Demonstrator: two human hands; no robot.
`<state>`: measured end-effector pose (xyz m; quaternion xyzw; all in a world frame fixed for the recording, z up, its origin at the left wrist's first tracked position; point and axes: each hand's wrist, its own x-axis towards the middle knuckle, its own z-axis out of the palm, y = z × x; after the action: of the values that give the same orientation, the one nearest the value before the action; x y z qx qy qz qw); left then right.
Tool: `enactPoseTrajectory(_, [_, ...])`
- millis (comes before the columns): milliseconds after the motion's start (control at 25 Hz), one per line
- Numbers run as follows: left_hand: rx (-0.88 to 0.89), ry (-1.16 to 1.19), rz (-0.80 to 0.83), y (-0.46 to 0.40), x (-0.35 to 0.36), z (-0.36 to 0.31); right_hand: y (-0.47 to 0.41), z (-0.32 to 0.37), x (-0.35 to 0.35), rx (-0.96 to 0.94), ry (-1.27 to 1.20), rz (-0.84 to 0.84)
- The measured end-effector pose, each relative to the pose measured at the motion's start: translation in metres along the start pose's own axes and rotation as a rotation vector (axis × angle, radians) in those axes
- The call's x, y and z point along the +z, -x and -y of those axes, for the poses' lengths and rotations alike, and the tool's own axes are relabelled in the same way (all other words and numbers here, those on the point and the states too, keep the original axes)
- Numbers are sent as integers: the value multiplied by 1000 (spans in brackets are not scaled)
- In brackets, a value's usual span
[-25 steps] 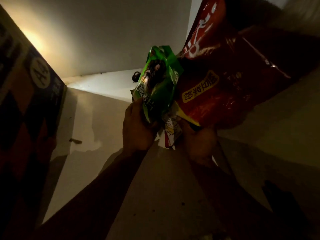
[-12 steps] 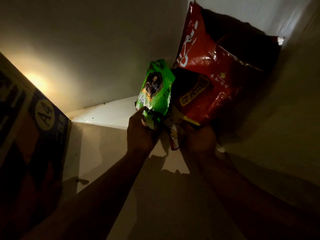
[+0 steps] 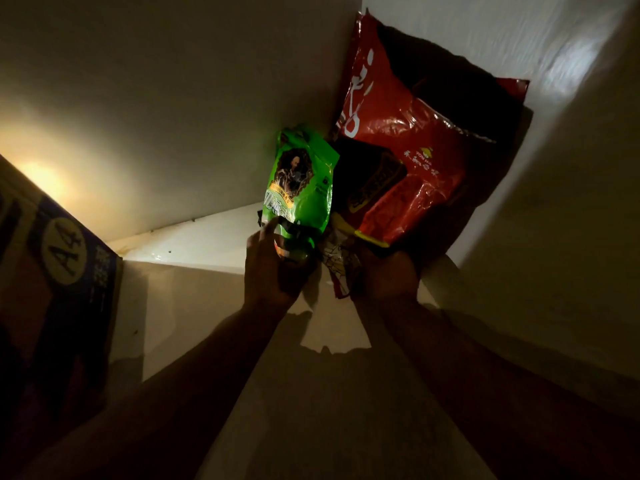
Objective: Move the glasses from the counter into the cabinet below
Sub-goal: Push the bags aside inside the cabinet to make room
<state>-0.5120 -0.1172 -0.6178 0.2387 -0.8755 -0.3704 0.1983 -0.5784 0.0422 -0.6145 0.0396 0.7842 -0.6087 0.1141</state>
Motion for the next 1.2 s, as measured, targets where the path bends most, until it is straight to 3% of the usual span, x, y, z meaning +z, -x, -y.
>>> enactPoseTrajectory(120, [60, -20, -44, 19, -3, -4, 15, -8, -7, -40, 135, 14])
enactPoseTrajectory(200, [-39, -33, -61, 41, -8, -6, 29, -19, -17, -134, 291, 13])
enactPoseTrajectory(320, [-138, -154, 28, 85, -13, -9, 61, -44, -34, -385, 739, 89])
enactPoseTrajectory(560, [-44, -485, 178, 181, -21, -28, 142, -81, -65, -658, 1132, 286])
enactPoseTrajectory(680, [-118, -506, 236, 246, -29, -43, 190, -87, -94, -623, 1114, 382])
enactPoseTrajectory(920, [-282, -559, 336, 369, -72, -79, 288, -92, -152, -511, 1154, 411])
enactPoseTrajectory(1120, [-454, -506, 284, 429, -96, -116, 348, -78, -200, -389, 1064, 415])
enactPoseTrajectory(1200, [-502, -501, 347, 446, -103, -124, 364, -78, -220, -298, 1013, 489])
